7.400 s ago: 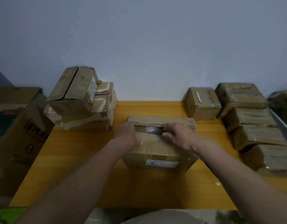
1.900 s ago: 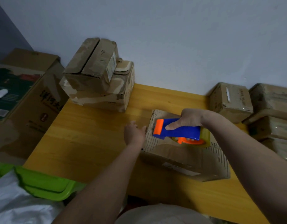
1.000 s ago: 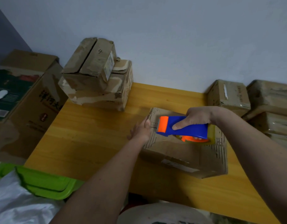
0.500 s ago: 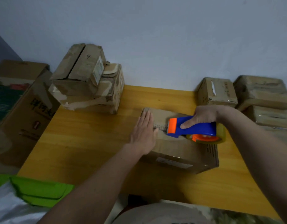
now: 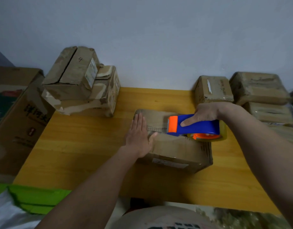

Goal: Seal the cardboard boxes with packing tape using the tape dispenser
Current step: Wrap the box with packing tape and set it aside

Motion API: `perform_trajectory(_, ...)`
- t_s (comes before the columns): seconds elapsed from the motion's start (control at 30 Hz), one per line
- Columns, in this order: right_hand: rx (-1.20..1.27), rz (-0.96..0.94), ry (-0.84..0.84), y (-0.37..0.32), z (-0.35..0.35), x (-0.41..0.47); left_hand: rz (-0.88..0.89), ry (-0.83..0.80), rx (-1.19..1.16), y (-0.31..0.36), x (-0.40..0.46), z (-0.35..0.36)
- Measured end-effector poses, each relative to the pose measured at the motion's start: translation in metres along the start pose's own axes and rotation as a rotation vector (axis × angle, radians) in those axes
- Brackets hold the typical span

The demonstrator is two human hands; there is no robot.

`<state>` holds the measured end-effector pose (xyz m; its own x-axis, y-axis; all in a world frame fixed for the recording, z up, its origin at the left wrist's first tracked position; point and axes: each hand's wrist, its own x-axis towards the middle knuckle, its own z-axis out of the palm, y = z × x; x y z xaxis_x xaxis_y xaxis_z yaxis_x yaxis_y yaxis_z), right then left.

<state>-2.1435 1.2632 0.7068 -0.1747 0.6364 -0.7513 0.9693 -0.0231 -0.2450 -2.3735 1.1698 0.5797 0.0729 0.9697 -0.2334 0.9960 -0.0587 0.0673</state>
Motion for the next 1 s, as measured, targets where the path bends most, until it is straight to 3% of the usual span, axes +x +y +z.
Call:
perform_trajectory(0.3, 0.028, 0.124, 0.013, 0.086, -0.010, -0.025, -0.005, -0.032, 0.018, 0.001, 0.002, 0.001)
perform_trajectory(0.5, 0.106, 0.072, 0.021, 0.096, 0.003, -0.020, 0.066, -0.041, -0.007, -0.005, 0.003, -0.003)
perform_trajectory(0.83, 0.261, 0.011, -0.158, 0.099, 0.026, -0.014, 0.152, -0.085, 0.074, -0.030, 0.024, -0.018)
perform_trajectory(1.0, 0.418, -0.011, -0.182, 0.093, 0.045, -0.011, 0.077, -0.099, 0.097, -0.029, 0.054, -0.029)
